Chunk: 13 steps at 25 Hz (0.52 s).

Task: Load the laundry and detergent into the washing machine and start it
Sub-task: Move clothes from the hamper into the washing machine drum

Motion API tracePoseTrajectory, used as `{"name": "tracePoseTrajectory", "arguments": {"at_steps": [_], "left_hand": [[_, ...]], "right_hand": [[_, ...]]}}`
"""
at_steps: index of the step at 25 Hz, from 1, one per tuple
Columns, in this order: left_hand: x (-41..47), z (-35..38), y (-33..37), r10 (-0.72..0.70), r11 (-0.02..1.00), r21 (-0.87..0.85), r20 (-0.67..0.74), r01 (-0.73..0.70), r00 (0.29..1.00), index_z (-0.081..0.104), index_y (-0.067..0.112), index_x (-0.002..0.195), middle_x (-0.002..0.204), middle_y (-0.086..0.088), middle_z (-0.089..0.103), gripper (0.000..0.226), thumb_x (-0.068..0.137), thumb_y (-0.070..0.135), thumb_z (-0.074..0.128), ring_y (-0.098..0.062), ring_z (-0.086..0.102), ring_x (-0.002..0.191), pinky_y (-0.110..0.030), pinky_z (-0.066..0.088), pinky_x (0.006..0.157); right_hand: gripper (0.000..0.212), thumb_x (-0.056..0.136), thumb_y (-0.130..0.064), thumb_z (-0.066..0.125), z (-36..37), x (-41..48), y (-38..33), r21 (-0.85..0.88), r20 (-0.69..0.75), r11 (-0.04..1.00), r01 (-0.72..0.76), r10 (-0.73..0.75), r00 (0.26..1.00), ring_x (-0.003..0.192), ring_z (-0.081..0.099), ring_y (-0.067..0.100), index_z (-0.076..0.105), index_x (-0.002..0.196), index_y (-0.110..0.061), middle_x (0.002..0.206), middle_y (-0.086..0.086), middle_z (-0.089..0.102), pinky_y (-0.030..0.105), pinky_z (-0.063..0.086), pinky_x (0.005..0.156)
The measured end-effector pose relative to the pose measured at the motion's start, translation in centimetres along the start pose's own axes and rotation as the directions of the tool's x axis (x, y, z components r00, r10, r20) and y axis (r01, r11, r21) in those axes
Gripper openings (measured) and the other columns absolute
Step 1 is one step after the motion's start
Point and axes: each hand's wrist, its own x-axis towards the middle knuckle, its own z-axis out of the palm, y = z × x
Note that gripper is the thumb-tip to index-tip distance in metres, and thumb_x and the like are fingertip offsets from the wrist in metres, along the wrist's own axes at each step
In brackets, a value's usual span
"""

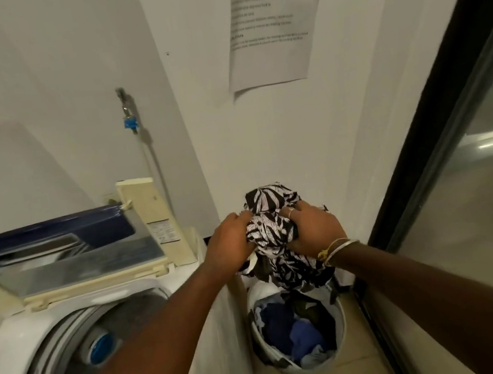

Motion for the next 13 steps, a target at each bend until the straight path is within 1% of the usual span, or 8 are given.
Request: {"name": "tracePoseTrajectory", "arguments": {"at_steps": [4, 7, 9, 13], "left_hand": [[-6.5, -6.2, 2.1, -0.005, 0.999, 0.035, -0.104, 0.009, 0.995, 0.051, 0.026, 0.129, 0.102, -0.007, 0.057, 0.058, 0.075, 0.022, 0.073, -0.029, 0.059, 0.096, -0.034, 0.045, 0.077], [-11.3, -11.0, 3.2, -0.038, 0.996, 0.070, -0.185, 0.052, 0.982, 0.052, 0.027, 0.128, 0.105, -0.007, 0.059, 0.057, 0.075, 0.022, 0.074, -0.028, 0.059, 0.099, -0.038, 0.050, 0.083], [-14.4, -14.4, 3.0, -0.092, 0.991, 0.071, -0.236, 0.111, 0.967, 0.053, 0.028, 0.127, 0.107, -0.007, 0.061, 0.057, 0.075, 0.021, 0.075, -0.028, 0.059, 0.100, -0.041, 0.052, 0.086], [-19.2, -20.6, 0.6, -0.112, 0.984, 0.093, -0.344, 0.152, 0.932, 0.053, 0.032, 0.124, 0.108, -0.002, 0.062, 0.056, 0.074, 0.022, 0.076, -0.023, 0.060, 0.099, -0.042, 0.054, 0.084]], "right_hand": [[0.061, 0.074, -0.042, 0.069, -4.4, -5.4, -4.6, 0.016, -0.103, 0.998, 0.059, -0.057, 0.993, 0.102, 0.061, 0.027, 0.051, 0.132, -0.037, 0.114, 0.001, 0.056, 0.037, 0.052, 0.083], [0.065, 0.072, -0.041, 0.071, -7.3, -8.3, -8.6, 0.028, -0.134, 0.992, 0.121, -0.117, 0.984, 0.105, 0.061, 0.028, 0.050, 0.133, -0.037, 0.119, 0.002, 0.057, 0.040, 0.054, 0.086], [0.067, 0.070, -0.041, 0.071, -9.2, -9.5, -12.0, 0.029, -0.150, 0.982, 0.185, -0.179, 0.972, 0.107, 0.061, 0.028, 0.050, 0.133, -0.037, 0.122, 0.003, 0.057, 0.041, 0.053, 0.088], [0.065, 0.071, -0.042, 0.069, -11.7, -10.0, -19.0, 0.048, -0.200, 0.953, 0.298, -0.283, 0.938, 0.105, 0.062, 0.027, 0.052, 0.133, -0.037, 0.120, 0.002, 0.059, 0.037, 0.051, 0.087]]}}
